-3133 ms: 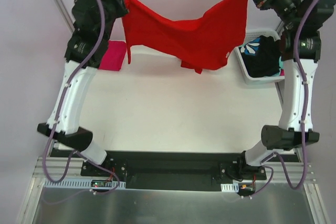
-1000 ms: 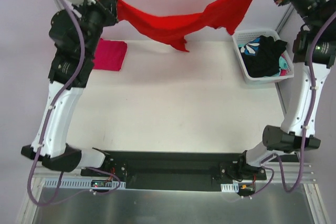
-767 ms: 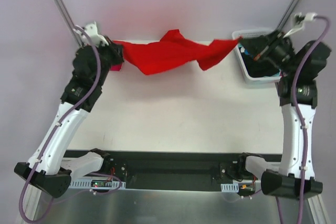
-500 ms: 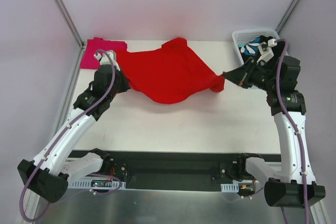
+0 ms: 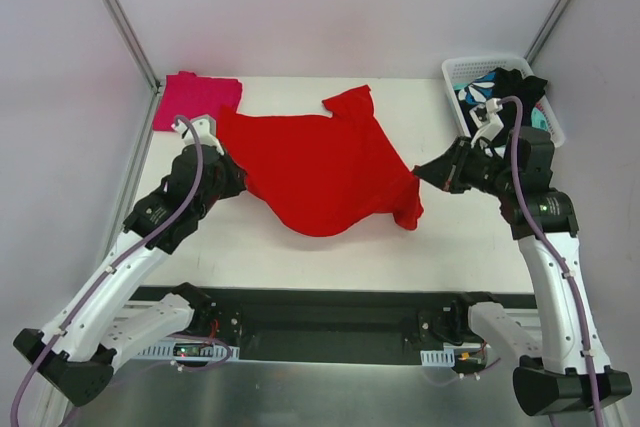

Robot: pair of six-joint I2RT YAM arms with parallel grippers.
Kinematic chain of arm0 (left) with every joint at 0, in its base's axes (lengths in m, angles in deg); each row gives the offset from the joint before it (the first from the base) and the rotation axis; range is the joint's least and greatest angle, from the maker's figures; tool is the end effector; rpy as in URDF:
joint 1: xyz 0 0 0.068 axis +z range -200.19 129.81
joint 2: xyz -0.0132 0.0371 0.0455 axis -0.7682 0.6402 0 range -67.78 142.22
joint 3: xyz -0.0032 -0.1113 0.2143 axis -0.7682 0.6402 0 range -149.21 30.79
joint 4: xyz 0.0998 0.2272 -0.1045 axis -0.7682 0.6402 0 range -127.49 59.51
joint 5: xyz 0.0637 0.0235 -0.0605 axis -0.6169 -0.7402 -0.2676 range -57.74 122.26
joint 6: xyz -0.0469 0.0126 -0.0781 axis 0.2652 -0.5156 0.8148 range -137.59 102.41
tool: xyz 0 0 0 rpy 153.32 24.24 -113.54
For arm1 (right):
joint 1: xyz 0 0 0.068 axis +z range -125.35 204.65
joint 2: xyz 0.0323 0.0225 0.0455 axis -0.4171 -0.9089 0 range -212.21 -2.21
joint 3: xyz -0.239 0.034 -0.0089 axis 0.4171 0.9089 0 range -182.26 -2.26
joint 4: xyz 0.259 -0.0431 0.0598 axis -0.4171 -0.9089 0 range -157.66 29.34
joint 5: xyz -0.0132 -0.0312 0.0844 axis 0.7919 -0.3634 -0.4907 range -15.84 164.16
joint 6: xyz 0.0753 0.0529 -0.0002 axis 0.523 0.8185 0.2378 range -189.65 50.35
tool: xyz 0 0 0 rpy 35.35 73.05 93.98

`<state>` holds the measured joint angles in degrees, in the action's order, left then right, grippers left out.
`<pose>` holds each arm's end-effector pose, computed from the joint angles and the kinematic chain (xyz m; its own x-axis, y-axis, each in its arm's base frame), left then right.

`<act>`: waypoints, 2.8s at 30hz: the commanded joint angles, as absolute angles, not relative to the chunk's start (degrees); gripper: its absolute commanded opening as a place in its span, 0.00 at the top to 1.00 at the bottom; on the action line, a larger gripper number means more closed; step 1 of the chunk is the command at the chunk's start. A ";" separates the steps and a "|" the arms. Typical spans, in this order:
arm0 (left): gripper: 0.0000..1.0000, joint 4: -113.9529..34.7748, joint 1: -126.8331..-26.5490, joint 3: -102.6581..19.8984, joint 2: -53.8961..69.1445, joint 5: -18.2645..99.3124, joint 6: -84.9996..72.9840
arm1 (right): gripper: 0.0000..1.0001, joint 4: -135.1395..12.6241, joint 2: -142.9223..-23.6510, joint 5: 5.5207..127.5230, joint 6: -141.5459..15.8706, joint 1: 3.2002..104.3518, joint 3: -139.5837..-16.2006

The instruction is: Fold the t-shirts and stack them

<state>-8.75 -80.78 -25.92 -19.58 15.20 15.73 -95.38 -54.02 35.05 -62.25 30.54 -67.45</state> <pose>0.2283 -0.1068 0.3300 -0.3857 -0.3819 -0.8399 0.0450 0.9014 -0.4306 0.2315 0.0764 0.3623 -0.4445 0.0547 -0.8941 -0.6119 0.7104 0.3477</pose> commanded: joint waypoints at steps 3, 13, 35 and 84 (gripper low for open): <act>1.00 -8.13 -82.01 -34.68 -13.65 11.35 13.53 | 0.99 -94.15 -52.91 46.11 -69.29 31.33 -73.00; 1.00 -7.25 -82.80 -34.00 -6.79 -1.65 7.54 | 0.99 -97.49 -52.31 76.24 -80.29 33.00 -70.65; 1.00 23.32 -89.65 -47.77 -15.05 -4.13 21.17 | 0.99 -119.37 -45.18 81.81 -72.29 40.21 -81.16; 1.00 -37.14 -91.66 -67.75 -5.02 -6.84 -25.50 | 0.99 -77.36 -78.67 76.71 -90.31 39.41 -134.27</act>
